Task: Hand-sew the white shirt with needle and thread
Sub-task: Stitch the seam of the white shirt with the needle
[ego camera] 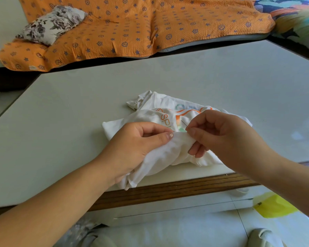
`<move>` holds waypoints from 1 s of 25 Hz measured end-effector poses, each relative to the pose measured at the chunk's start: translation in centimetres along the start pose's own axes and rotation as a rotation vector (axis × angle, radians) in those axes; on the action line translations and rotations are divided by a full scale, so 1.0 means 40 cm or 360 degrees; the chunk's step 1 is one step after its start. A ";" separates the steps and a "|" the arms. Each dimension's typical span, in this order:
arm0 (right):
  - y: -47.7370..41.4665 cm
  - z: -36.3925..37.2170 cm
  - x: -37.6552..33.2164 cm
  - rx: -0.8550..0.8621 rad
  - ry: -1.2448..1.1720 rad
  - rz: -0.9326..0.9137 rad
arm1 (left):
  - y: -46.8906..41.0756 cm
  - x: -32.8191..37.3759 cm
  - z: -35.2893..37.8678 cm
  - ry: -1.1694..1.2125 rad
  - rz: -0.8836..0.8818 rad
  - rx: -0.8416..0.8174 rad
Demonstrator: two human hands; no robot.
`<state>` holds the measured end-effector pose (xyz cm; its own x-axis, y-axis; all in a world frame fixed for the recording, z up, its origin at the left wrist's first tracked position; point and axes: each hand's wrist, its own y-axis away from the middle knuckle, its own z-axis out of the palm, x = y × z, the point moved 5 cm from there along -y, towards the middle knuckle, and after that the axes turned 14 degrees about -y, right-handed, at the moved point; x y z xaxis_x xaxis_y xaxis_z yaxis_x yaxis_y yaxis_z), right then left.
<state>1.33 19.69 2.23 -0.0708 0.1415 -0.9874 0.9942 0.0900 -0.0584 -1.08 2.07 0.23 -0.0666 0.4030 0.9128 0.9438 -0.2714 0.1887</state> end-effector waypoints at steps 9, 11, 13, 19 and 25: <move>0.032 -0.018 -0.037 0.0245 0.0095 -0.0186 | 0.004 0.006 0.010 -0.0002 0.0018 -0.0015; 0.038 0.000 -0.029 0.0069 0.0117 -0.0040 | 0.005 0.006 0.009 -0.0003 0.0026 0.0004; 0.041 0.014 -0.011 -0.0069 0.0145 0.0098 | 0.005 0.006 0.007 -0.0005 0.0036 0.0022; 0.038 0.013 -0.002 -0.0074 0.0076 0.0197 | 0.008 0.009 0.008 0.0004 0.0075 0.0006; 0.034 0.013 0.001 -0.0093 0.0066 0.0190 | 0.004 0.006 0.006 0.0003 0.0103 0.0007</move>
<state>2.74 19.31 2.03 0.0432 0.1953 -0.9798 0.9895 0.1274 0.0690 -0.89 2.32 0.39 -0.0059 0.3829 0.9238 0.9476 -0.2928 0.1274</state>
